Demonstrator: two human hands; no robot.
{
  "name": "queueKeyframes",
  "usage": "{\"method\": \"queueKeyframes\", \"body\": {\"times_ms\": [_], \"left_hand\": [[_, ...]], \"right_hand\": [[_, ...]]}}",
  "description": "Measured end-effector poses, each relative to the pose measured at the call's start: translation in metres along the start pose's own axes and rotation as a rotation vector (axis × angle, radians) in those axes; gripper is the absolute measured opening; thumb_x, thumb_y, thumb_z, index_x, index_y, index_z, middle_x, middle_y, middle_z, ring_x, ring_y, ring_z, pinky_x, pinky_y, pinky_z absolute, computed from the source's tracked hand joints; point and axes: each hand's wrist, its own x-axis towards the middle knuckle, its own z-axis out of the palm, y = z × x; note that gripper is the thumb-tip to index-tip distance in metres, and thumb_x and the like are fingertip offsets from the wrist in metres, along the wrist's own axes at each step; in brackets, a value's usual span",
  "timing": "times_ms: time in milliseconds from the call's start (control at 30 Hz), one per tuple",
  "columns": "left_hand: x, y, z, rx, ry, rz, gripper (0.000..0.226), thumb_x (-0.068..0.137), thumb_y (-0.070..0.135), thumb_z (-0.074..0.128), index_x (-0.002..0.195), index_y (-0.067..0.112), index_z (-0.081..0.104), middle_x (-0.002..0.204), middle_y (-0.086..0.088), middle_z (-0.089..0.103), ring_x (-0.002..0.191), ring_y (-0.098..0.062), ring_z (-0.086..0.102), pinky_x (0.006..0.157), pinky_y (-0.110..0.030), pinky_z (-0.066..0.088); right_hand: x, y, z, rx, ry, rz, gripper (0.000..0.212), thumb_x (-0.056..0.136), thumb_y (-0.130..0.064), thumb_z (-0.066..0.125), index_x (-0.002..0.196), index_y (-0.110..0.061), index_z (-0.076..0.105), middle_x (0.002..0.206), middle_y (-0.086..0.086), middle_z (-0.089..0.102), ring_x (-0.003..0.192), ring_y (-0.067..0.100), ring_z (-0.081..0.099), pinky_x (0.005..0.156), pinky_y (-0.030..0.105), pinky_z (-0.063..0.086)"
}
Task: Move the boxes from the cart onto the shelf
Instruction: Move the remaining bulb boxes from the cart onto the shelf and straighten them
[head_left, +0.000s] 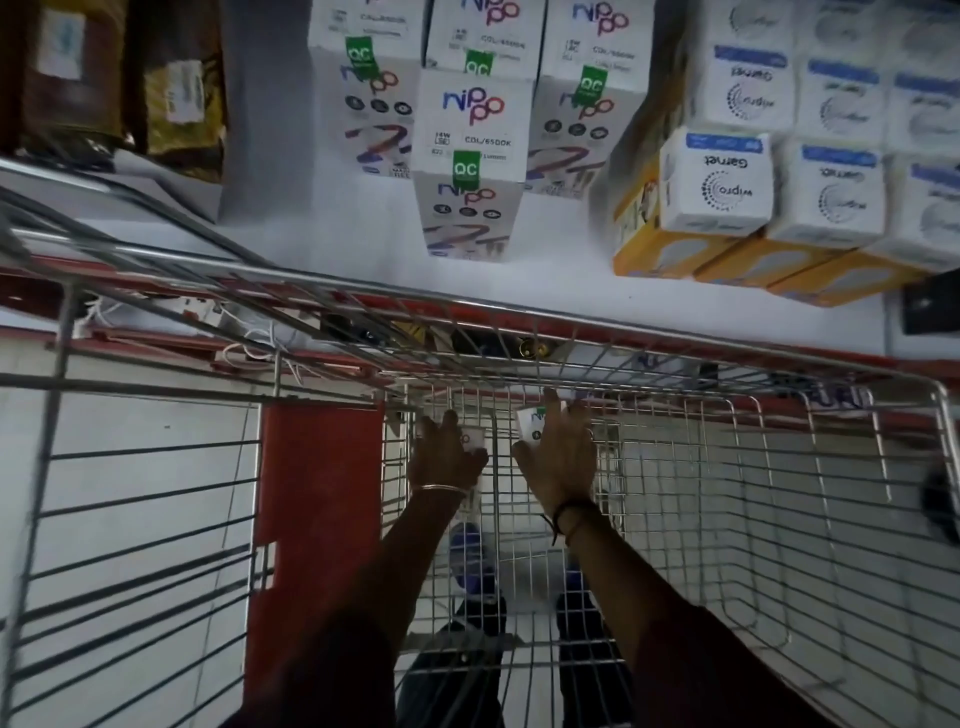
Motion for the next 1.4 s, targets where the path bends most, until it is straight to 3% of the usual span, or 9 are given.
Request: {"method": "queueKeyframes", "body": {"times_ms": [233, 400, 567, 733, 833, 1000, 1200, 1300, 1400], "left_hand": [[-0.032, 0.019, -0.032, -0.146, 0.097, 0.085, 0.055, 0.066, 0.021, 0.075, 0.114, 0.008, 0.050, 0.119, -0.020, 0.047, 0.096, -0.034, 0.057, 0.070, -0.030, 0.047], [-0.076, 0.038, -0.079, -0.239, 0.213, 0.161, 0.057, 0.056, 0.030, 0.074, 0.106, 0.011, 0.056, 0.120, -0.019, 0.048, 0.108, -0.037, 0.051, 0.084, -0.044, 0.052], [-0.129, 0.068, -0.132, -0.287, 0.399, 0.241, 0.056, 0.061, 0.019, 0.079, 0.111, 0.015, 0.056, 0.119, -0.014, 0.046, 0.098, -0.026, 0.054, 0.074, -0.025, 0.041], [-0.171, 0.095, -0.179, -0.285, 0.531, 0.314, 0.053, 0.061, 0.019, 0.081, 0.107, 0.009, 0.057, 0.115, -0.017, 0.048, 0.090, -0.021, 0.051, 0.071, -0.025, 0.042], [-0.185, 0.108, -0.207, -0.267, 0.630, 0.381, 0.053, 0.063, 0.027, 0.081, 0.107, 0.010, 0.057, 0.115, -0.017, 0.049, 0.089, -0.016, 0.047, 0.070, -0.025, 0.043], [-0.195, 0.130, -0.260, -0.317, 0.810, 0.439, 0.052, 0.065, 0.026, 0.079, 0.108, 0.010, 0.055, 0.117, -0.019, 0.046, 0.092, -0.016, 0.045, 0.068, -0.030, 0.049], [-0.155, 0.138, -0.292, -0.371, 0.936, 0.418, 0.052, 0.071, 0.021, 0.077, 0.110, 0.000, 0.048, 0.122, -0.023, 0.041, 0.094, -0.009, 0.035, 0.072, -0.026, 0.042], [-0.124, 0.136, -0.291, -0.366, 0.886, 0.412, 0.054, 0.072, 0.019, 0.076, 0.109, -0.003, 0.043, 0.122, -0.027, 0.039, 0.097, -0.026, 0.045, 0.074, -0.036, 0.047], [-0.094, 0.136, -0.285, -0.361, 0.824, 0.396, 0.056, 0.072, 0.018, 0.075, 0.110, -0.003, 0.041, 0.125, -0.028, 0.035, 0.103, -0.037, 0.047, 0.075, -0.037, 0.048]], "right_hand": [[-0.030, 0.006, -0.032, 0.155, -0.038, 0.013, 0.054, 0.071, -0.032, 0.070, 0.116, -0.028, 0.040, 0.119, 0.013, 0.056, 0.079, 0.023, 0.064, 0.051, 0.029, 0.056], [-0.065, -0.006, -0.086, 0.287, 0.080, -0.056, 0.046, 0.075, -0.025, 0.074, 0.113, -0.016, 0.049, 0.130, 0.013, 0.045, 0.082, 0.017, 0.061, 0.055, 0.021, 0.046], [-0.106, -0.026, -0.150, 0.364, 0.217, -0.178, 0.048, 0.075, -0.026, 0.076, 0.112, -0.013, 0.049, 0.129, 0.013, 0.044, 0.083, 0.017, 0.058, 0.059, 0.026, 0.055], [-0.134, -0.045, -0.209, 0.431, 0.355, -0.272, 0.045, 0.076, -0.025, 0.077, 0.111, -0.012, 0.052, 0.125, 0.010, 0.046, 0.075, 0.002, 0.053, 0.055, 0.000, 0.039], [-0.141, -0.055, -0.238, 0.489, 0.448, -0.340, 0.043, 0.074, -0.024, 0.079, 0.106, -0.010, 0.054, 0.118, 0.011, 0.049, 0.073, -0.006, 0.044, 0.062, -0.007, 0.037], [-0.133, -0.077, -0.278, 0.526, 0.600, -0.379, 0.048, 0.070, -0.027, 0.081, 0.104, -0.008, 0.053, 0.119, 0.014, 0.052, 0.086, 0.003, 0.046, 0.065, 0.004, 0.042], [-0.105, -0.112, -0.291, 0.530, 0.682, -0.360, 0.053, 0.069, -0.030, 0.082, 0.101, -0.005, 0.047, 0.117, 0.017, 0.048, 0.083, 0.017, 0.050, 0.059, 0.019, 0.046], [-0.085, -0.125, -0.277, 0.521, 0.652, -0.332, 0.055, 0.070, -0.030, 0.081, 0.103, -0.007, 0.044, 0.118, 0.018, 0.045, 0.094, 0.032, 0.057, 0.065, 0.036, 0.058], [-0.067, -0.133, -0.262, 0.501, 0.624, -0.280, 0.055, 0.071, -0.030, 0.080, 0.103, -0.003, 0.044, 0.117, 0.019, 0.046, 0.092, 0.031, 0.056, 0.066, 0.041, 0.059]]}}
